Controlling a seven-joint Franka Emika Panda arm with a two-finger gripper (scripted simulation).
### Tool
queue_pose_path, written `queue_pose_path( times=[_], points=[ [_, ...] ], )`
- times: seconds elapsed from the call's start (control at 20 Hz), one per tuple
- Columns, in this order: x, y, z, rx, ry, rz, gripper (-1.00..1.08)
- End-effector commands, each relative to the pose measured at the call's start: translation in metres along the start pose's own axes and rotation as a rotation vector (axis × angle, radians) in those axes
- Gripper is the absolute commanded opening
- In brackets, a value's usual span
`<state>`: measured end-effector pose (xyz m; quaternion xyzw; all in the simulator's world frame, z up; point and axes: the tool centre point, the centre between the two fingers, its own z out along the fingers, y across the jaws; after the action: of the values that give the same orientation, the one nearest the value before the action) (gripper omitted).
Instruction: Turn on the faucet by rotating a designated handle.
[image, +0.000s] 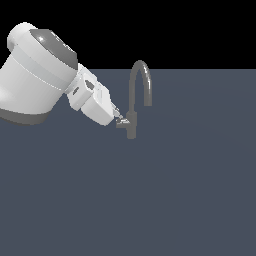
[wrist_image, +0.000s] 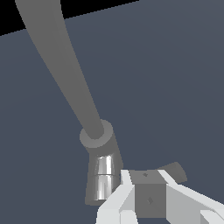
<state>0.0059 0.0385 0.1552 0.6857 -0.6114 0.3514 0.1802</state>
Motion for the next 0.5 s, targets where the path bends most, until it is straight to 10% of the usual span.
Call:
queue_pose_path(
  times=[0.0, 0.45],
  points=[
    [-0.003, 0.005, 0.003, -0.003, 0.003, -0.003, -1.00],
    [-0.023, 0.037, 0.036, -0.024, 0.007, 0.002, -1.00]
  ],
)
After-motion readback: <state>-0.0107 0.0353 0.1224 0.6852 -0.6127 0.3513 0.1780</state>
